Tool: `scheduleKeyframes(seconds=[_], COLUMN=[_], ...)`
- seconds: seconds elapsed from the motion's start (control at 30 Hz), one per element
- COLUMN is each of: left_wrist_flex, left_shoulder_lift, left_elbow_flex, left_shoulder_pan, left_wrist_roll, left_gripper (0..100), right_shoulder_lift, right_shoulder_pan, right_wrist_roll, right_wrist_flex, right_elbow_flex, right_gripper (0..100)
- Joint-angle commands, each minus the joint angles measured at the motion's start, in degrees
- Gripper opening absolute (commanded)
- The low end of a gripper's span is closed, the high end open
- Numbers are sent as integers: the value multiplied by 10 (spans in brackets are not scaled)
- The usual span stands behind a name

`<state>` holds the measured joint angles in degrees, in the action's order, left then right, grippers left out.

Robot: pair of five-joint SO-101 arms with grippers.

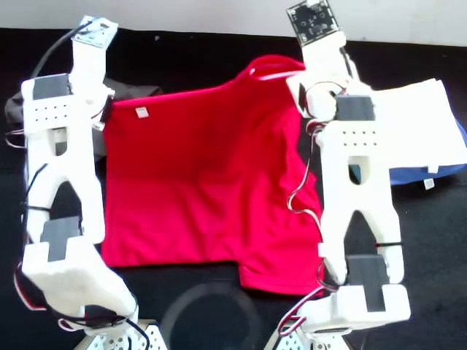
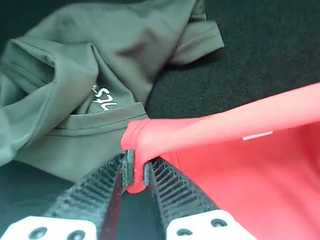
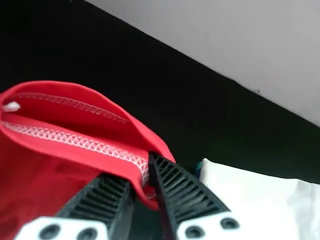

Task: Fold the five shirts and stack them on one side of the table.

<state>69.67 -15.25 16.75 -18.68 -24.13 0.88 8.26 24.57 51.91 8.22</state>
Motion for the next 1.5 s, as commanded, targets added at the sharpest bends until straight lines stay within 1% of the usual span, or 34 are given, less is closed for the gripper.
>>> scheduleKeyframes(seconds=[0.0,0.13,0.23,0.33,0.47,0.57,0.7,0.73,0.87,1.0,1.2,1.4,1.47], left_wrist_flex=[-7,2,27,33,31,30,21,17,10,10,11,11,11], left_shoulder_lift=[-2,-1,-1,-7,-9,-9,-9,-9,-9,-9,-9,-9,-9], left_elbow_flex=[34,73,120,153,135,104,65,56,27,7,-2,-31,-47], left_shoulder_pan=[-1,-1,-1,0,3,7,12,12,12,12,17,32,36], left_wrist_roll=[-6,-6,-6,-4,-5,-6,-6,-6,-6,-6,-6,-6,-6], left_gripper=[9,9,9,9,9,9,9,9,9,9,9,9,9], right_shoulder_lift=[8,11,44,94,155,189,208,208,208,210,218,299,320], right_shoulder_pan=[7,23,26,25,36,44,47,46,41,24,-7,-9,-9], right_wrist_roll=[4,4,4,4,4,-7,-101,-113,-116,-116,-116,-116,-117], right_wrist_flex=[0,-22,-78,-136,-137,-115,-43,-18,87,151,131,97,68], right_elbow_flex=[37,71,87,87,82,85,86,86,87,87,71,59,59], right_gripper=[6,6,6,6,6,6,6,6,6,6,6,6,6])
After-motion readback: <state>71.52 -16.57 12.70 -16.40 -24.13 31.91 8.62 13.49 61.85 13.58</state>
